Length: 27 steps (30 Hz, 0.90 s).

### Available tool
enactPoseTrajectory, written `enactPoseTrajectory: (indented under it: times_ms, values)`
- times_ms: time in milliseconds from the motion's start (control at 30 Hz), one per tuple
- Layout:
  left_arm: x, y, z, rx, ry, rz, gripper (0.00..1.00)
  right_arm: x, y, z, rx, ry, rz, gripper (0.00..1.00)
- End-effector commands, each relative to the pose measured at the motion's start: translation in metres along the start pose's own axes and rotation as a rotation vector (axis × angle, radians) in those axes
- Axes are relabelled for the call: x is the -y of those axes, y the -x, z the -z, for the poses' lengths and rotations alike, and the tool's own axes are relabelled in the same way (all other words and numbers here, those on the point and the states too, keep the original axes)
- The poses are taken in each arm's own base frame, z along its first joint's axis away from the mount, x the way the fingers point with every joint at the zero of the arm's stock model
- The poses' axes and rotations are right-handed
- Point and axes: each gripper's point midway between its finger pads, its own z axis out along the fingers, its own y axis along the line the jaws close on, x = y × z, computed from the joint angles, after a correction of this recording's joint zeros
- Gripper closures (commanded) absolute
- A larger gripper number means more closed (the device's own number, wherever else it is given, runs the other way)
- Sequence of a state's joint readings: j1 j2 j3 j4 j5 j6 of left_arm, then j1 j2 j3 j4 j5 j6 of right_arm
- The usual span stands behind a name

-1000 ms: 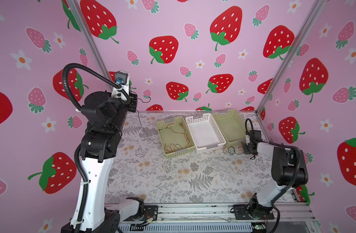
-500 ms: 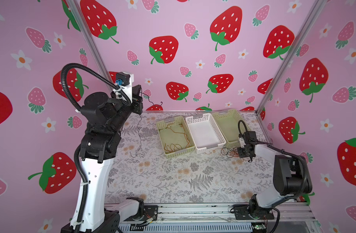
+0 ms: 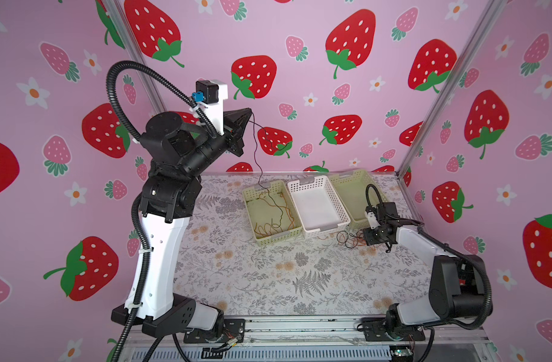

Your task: Untangle the cables

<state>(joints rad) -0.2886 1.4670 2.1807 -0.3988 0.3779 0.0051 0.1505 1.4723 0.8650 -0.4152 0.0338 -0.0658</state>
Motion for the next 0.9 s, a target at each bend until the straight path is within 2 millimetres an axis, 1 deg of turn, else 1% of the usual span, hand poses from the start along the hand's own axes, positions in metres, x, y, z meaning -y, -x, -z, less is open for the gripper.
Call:
enactPoseTrajectory:
  times_ms: [0,167,267,367,567,733,800,867]
  values:
    - [0.014,0.015,-0.019,0.064,-0.077,0.019,1.00,-0.009,0.006,0.006,0.004,0.053,-0.010,0.39]
    - [0.026,0.003,-0.063,0.072,-0.135,0.050,1.00,-0.020,0.002,0.001,-0.005,0.089,-0.004,0.38]
    - [0.035,-0.002,-0.084,0.087,-0.170,0.063,1.00,-0.023,0.003,-0.001,-0.007,0.093,0.006,0.38]
    - [0.036,-0.008,-0.102,0.106,-0.184,0.073,1.00,-0.023,0.007,0.001,0.014,0.093,0.004,0.38]
    - [0.039,-0.026,-0.134,0.123,-0.208,0.110,1.00,-0.029,0.011,0.002,0.031,0.124,0.005,0.39]
    - [0.046,-0.033,-0.149,0.140,-0.223,0.119,1.00,-0.030,0.008,-0.001,0.024,0.132,0.009,0.39]
    - [0.046,-0.043,-0.157,0.130,-0.225,0.132,1.00,-0.031,0.008,-0.003,0.022,0.135,0.009,0.39]
    - [0.047,-0.059,-0.168,0.109,-0.229,0.151,1.00,-0.032,0.008,-0.005,0.024,0.139,0.007,0.39]
